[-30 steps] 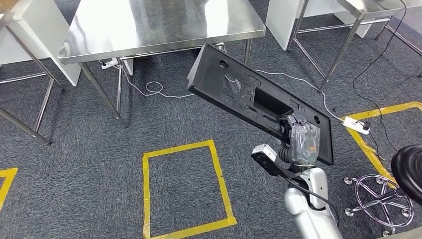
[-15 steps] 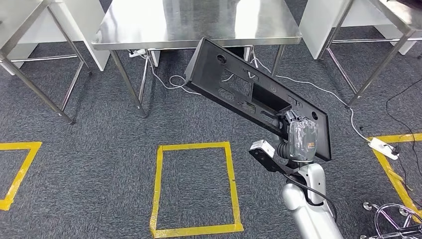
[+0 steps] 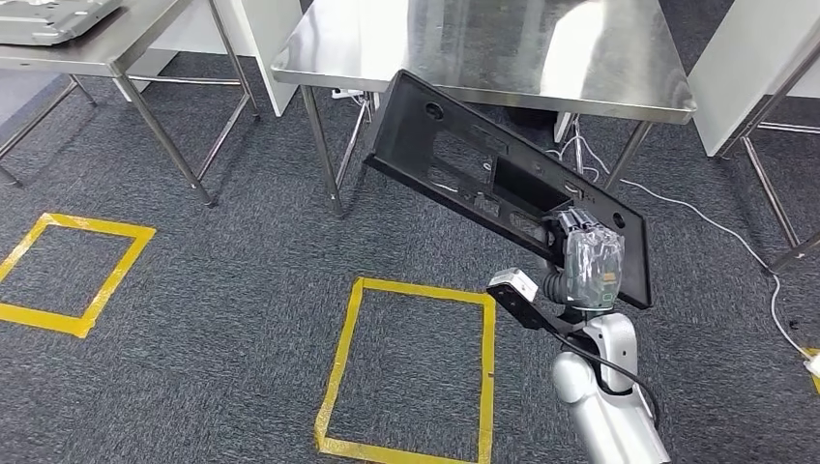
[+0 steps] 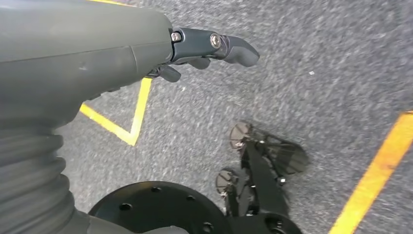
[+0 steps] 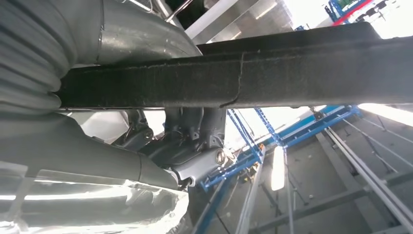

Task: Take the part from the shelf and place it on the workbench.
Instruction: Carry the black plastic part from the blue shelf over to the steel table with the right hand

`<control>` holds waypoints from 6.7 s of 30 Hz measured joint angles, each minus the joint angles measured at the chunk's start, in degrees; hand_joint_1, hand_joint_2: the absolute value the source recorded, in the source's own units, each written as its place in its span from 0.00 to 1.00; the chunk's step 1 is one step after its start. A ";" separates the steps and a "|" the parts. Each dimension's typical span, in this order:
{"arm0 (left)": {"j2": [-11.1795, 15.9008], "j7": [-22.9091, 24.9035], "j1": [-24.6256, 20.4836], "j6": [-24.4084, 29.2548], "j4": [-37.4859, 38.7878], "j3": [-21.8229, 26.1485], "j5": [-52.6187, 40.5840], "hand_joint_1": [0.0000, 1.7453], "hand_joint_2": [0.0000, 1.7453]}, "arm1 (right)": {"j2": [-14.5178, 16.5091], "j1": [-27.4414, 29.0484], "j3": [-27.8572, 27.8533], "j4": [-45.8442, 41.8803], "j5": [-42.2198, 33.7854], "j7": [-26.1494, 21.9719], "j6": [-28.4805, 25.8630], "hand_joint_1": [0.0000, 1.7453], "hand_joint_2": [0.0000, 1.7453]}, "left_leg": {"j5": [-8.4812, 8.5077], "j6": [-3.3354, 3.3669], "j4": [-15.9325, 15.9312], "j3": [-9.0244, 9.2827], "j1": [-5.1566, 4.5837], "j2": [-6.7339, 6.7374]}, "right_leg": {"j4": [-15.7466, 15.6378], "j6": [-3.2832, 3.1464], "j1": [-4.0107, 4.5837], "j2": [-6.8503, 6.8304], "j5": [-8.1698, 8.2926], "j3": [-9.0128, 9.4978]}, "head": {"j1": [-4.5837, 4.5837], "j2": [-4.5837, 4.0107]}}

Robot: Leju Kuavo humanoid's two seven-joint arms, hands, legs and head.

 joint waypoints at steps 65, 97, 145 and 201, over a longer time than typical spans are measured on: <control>0.74 -3.26 -0.05 0.51 0.14 2.74 -3.00 0.00 1.00 | -1.06 -0.27 -4.36 1.03 -18.65 -12.05 -5.46 1.00 1.00 | -5.04 -1.88 7.29 -2.45 0.77 7.23 | -1.20 -1.18 0.17 -1.70 1.37 0.09 | -0.56 0.00; 0.90 -4.10 -0.09 0.05 0.22 1.91 -5.49 0.00 1.00 | -1.59 -0.17 -4.05 1.37 -21.63 -12.36 -5.23 1.00 1.00 | -7.68 -2.06 13.85 -5.35 0.76 7.43 | -1.53 -2.40 0.38 -1.55 -0.22 1.75 | -0.42 0.00; 1.97 -3.80 -0.23 0.30 0.42 1.31 -5.92 0.00 1.00 | -3.20 -0.81 -3.77 2.19 -23.35 -15.02 -4.77 1.00 1.00 | 2.75 1.80 -2.90 0.45 0.25 6.68 | 13.38 0.87 0.47 -1.13 -5.78 -6.33 | -0.01 0.00; 1.34 -4.16 -0.13 -0.55 0.44 1.32 -8.34 0.00 1.00 | -2.96 2.35 -8.13 -1.64 -10.08 -12.05 -5.22 1.00 1.00 | -1.07 0.95 -2.15 4.00 1.14 5.45 | 0.02 0.78 0.32 2.71 2.14 -2.42 | 0.04 0.00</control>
